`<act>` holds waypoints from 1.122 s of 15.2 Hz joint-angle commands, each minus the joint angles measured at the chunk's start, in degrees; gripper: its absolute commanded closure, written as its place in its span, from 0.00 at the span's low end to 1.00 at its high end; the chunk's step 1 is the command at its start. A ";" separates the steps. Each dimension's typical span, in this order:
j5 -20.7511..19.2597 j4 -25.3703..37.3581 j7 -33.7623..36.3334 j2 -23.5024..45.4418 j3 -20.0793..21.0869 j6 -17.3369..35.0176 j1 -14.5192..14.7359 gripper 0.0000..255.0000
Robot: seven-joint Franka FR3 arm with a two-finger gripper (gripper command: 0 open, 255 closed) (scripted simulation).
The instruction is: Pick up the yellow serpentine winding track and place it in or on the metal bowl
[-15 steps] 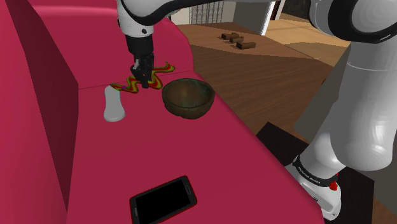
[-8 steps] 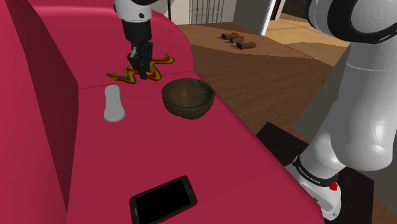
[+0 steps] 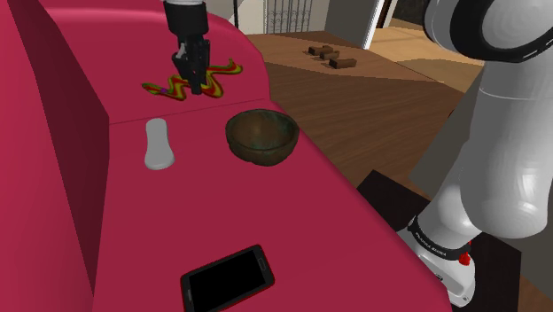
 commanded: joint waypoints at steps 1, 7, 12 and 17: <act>0.72 -3.59 -0.05 -3.03 0.17 0.61 -0.48 1.00; 5.04 -25.13 -1.01 -19.30 0.51 6.45 -2.26 1.00; 8.35 -38.72 -2.05 -31.37 0.17 8.37 -2.12 1.00; 9.11 -43.82 -2.31 -34.09 0.10 10.82 -1.84 1.00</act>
